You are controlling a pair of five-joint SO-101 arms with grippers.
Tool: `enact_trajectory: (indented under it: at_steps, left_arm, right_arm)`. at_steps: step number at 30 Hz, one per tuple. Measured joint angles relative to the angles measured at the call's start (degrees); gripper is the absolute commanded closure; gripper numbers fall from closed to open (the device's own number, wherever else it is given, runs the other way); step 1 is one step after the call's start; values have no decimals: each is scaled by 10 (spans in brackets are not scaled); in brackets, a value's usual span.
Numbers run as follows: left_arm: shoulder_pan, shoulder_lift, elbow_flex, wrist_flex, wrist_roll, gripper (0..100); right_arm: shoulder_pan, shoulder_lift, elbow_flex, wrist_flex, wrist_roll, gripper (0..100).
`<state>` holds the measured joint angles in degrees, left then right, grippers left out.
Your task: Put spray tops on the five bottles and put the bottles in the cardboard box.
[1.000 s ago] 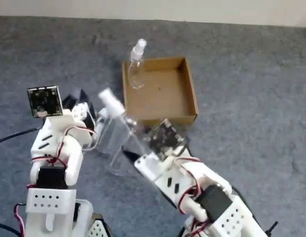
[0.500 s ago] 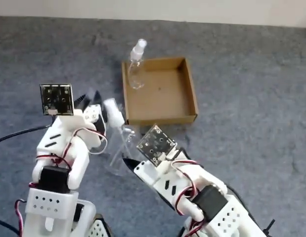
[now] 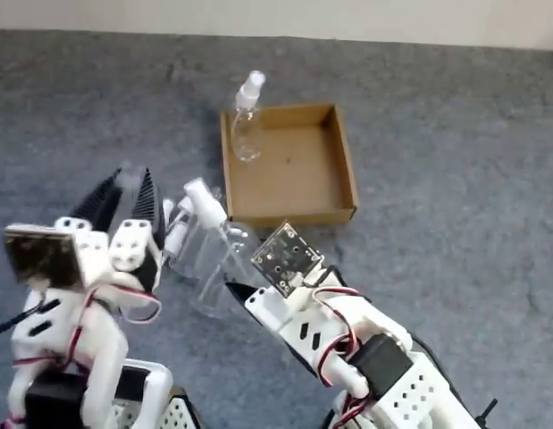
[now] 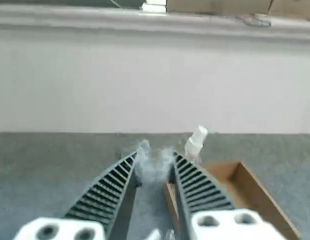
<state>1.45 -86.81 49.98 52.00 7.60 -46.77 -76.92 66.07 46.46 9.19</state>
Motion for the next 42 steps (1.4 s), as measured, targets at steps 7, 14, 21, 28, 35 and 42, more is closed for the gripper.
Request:
enact_trajectory:
  at_steps: [7,14,21,28,35,42]
  left_arm:
    - [6,107,-54,0,12,905]
    - [6,260,-54,-78,16,933]
    - [34,256,-45,-64,18,933]
    - [82,131,1,4,17,933]
    - [114,58,29,21,16,933]
    - [111,62,11,21,-11,930]
  right_arm:
    - [-1,0,0,0,0,995]
    - [-2,0,0,0,0,995]
    - [-2,0,0,0,1,995]
    - [-2,1,1,1,2,995]
    - [-1,0,0,-1,2,995]
    - [-1,-1,0,-2,2,995]
